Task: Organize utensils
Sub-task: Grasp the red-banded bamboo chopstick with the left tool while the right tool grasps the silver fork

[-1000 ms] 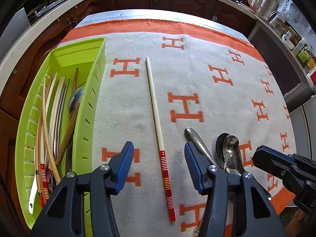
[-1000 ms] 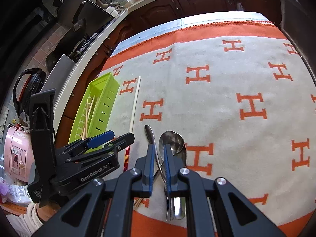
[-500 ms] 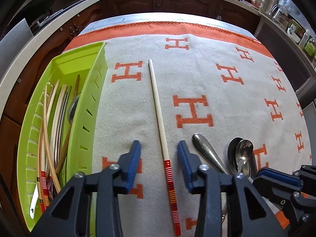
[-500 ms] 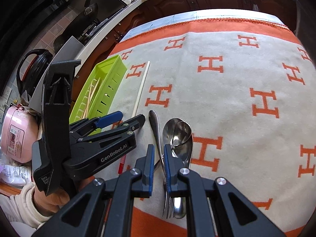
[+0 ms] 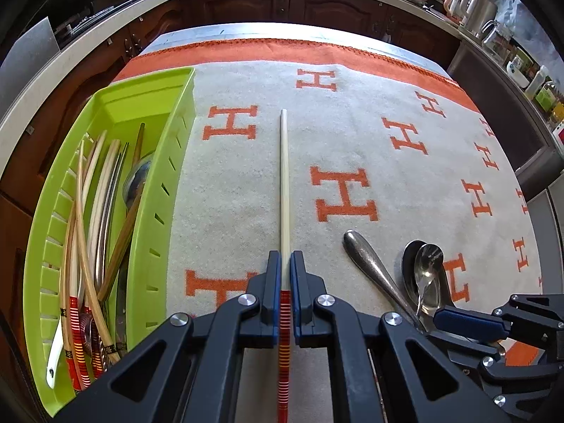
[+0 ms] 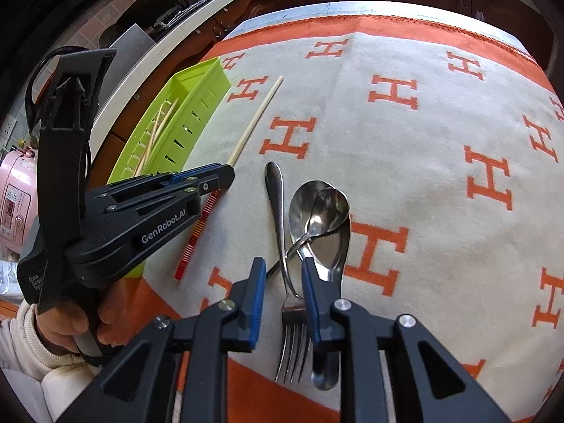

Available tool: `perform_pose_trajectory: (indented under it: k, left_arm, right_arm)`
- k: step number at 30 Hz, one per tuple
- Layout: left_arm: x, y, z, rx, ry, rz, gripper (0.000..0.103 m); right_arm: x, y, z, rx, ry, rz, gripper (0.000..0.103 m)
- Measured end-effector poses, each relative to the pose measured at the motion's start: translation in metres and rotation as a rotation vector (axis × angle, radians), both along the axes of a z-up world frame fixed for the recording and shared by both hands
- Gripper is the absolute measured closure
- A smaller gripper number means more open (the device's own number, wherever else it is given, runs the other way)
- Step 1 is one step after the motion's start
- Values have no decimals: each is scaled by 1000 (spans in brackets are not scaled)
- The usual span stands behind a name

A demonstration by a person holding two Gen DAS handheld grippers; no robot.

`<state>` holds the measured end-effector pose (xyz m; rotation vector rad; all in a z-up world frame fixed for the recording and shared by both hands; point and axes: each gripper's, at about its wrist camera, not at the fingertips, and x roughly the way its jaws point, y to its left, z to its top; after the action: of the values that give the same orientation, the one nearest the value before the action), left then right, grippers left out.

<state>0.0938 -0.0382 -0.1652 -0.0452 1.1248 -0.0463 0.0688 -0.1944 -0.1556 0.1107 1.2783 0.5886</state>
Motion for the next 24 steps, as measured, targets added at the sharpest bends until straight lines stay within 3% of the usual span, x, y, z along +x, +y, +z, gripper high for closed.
perform_pose_trajectory:
  k: [14, 16, 19, 24]
  left_arm:
    - [-23, 22, 63, -52, -96, -21, 100]
    - [-26, 29, 72, -58, -111, -10, 100]
    - [-29, 39, 80, -63, -127, 10, 100]
    - [-32, 54, 85, -63, -145, 42, 100]
  right_arm:
    - [-7, 17, -5, -69, -63, 119, 83]
    - [-7, 17, -6, -48, -55, 128, 86]
    - [-8, 18, -5, -25, -47, 135, 100]
    - [-11, 20, -5, -33, -34, 114, 100]
